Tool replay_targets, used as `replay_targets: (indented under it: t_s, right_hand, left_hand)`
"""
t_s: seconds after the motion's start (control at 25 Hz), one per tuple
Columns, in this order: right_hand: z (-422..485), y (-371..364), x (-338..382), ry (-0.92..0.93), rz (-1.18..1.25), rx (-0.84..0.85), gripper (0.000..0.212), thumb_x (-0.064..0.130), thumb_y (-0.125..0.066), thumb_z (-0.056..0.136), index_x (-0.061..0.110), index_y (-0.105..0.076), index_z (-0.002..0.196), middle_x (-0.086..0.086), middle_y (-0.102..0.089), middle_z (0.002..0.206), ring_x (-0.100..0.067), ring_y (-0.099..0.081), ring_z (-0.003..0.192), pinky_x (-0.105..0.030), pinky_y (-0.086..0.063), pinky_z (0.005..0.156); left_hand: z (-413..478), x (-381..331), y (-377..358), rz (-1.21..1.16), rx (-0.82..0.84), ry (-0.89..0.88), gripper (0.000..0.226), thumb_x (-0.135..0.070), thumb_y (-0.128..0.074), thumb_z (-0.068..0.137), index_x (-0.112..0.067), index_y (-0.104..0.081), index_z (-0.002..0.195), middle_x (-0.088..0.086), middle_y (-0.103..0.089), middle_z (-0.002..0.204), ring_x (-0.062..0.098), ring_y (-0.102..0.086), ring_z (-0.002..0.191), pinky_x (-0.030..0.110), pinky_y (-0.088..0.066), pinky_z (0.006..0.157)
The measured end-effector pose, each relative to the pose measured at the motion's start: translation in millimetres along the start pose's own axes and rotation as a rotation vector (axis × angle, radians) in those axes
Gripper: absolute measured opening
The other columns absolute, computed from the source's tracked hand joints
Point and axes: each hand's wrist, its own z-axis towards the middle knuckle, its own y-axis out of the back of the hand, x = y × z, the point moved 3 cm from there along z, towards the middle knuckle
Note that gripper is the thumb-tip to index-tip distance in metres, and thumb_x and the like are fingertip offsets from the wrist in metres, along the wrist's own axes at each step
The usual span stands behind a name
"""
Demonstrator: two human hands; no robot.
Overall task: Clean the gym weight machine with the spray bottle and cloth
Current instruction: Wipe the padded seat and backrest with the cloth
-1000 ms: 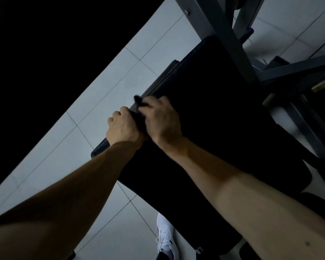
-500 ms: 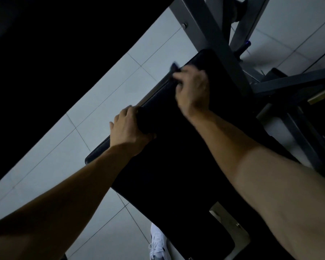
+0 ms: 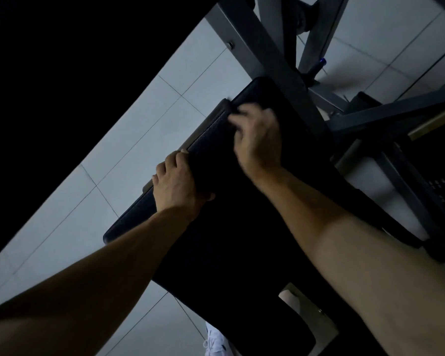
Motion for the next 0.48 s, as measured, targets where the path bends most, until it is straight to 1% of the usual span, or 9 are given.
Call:
replay_targets:
  t_s: [0.08, 0.16, 0.2, 0.24, 0.28, 0.32, 0.4, 0.44, 0.48]
  right_hand:
    - [-51, -17, 31, 0.16, 0.074, 0.124, 0.029, 0.011, -0.052, 0.091, 0.016, -0.079, 0.101, -0.005, -0.07, 0.118, -0.031, -0.058, 0.086, -0.039, -0.053, 0.072]
    - [-90, -24, 42, 0.306, 0.116, 0.26, 0.025, 0.011, -0.057, 0.091, 0.018, -0.079, 0.101, -0.001, -0.07, 0.121, -0.03, -0.059, 0.091, -0.039, -0.055, 0.073]
    - [-90, -22, 35, 0.39, 0.113, 0.303, 0.026, 0.008, -0.06, 0.088, 0.018, -0.079, 0.102, -0.001, -0.07, 0.122, -0.03, -0.06, 0.093, -0.038, -0.057, 0.074]
    - [-79, -18, 21, 0.441, 0.089, 0.303, 0.031, 0.006, -0.059, 0.085, 0.019, -0.08, 0.104, -0.002, -0.071, 0.122, -0.031, -0.062, 0.094, -0.037, -0.057, 0.077]
    - [-62, -12, 3, 0.407, 0.072, 0.267, 0.036, 0.003, -0.057, 0.083, 0.018, -0.08, 0.107, -0.005, -0.071, 0.123, -0.033, -0.063, 0.095, -0.037, -0.056, 0.081]
    - [-41, -3, -18, 0.299, 0.05, 0.198, 0.04, 0.0, -0.057, 0.082, 0.016, -0.079, 0.111, -0.008, -0.07, 0.124, -0.035, -0.063, 0.098, -0.037, -0.055, 0.086]
    - [-8, 18, -58, -0.043, 0.006, 0.077, 0.042, -0.002, -0.061, 0.087, 0.014, -0.075, 0.123, -0.011, -0.066, 0.132, -0.034, -0.062, 0.111, -0.039, -0.053, 0.096]
    - [-7, 19, -66, -0.178, -0.005, 0.049, 0.041, 0.0, -0.063, 0.089, 0.014, -0.073, 0.127, -0.01, -0.064, 0.135, -0.032, -0.059, 0.116, -0.038, -0.052, 0.098]
    - [-14, 16, -59, -0.227, -0.013, 0.033, 0.041, 0.001, -0.065, 0.089, 0.014, -0.072, 0.127, -0.009, -0.063, 0.136, -0.031, -0.058, 0.116, -0.038, -0.053, 0.097]
  left_hand:
    - [-1, 2, -2, 0.019, -0.025, -0.014, 0.113, -0.04, -0.09, 0.066, -0.018, -0.025, 0.155, 0.004, -0.034, 0.157, 0.032, -0.035, 0.139, 0.052, -0.039, 0.112]
    - [-3, 3, -4, 0.018, -0.04, -0.04, 0.102, -0.034, -0.082, 0.077, -0.018, -0.021, 0.158, 0.003, -0.029, 0.161, 0.032, -0.031, 0.142, 0.052, -0.037, 0.115]
    - [-4, 3, -4, 0.02, -0.041, -0.045, 0.104, -0.036, -0.082, 0.077, -0.018, -0.02, 0.159, 0.003, -0.026, 0.163, 0.032, -0.029, 0.144, 0.052, -0.035, 0.116]
    - [-6, 3, -5, 0.024, -0.033, -0.047, 0.111, -0.04, -0.085, 0.073, -0.018, -0.019, 0.159, 0.002, -0.024, 0.164, 0.032, -0.028, 0.145, 0.052, -0.033, 0.117]
    - [-6, 3, -5, 0.025, -0.022, -0.047, 0.117, -0.044, -0.088, 0.069, -0.019, -0.018, 0.159, 0.002, -0.023, 0.164, 0.032, -0.027, 0.145, 0.053, -0.032, 0.118]
    - [-6, 4, -5, 0.02, -0.016, -0.05, 0.12, -0.046, -0.09, 0.067, -0.019, -0.018, 0.159, 0.002, -0.022, 0.165, 0.033, -0.026, 0.146, 0.053, -0.031, 0.119]
    - [-6, 5, -6, 0.012, -0.014, -0.045, 0.12, -0.047, -0.089, 0.068, -0.02, -0.017, 0.159, 0.001, -0.019, 0.166, 0.032, -0.023, 0.148, 0.053, -0.028, 0.121]
    - [-7, 4, -6, 0.013, -0.01, -0.043, 0.119, -0.046, -0.089, 0.069, -0.021, -0.016, 0.16, 0.001, -0.018, 0.166, 0.032, -0.022, 0.148, 0.053, -0.028, 0.121]
    - [-7, 4, -7, 0.015, -0.009, -0.044, 0.119, -0.046, -0.089, 0.069, -0.021, -0.016, 0.16, 0.001, -0.017, 0.167, 0.032, -0.021, 0.149, 0.053, -0.027, 0.121]
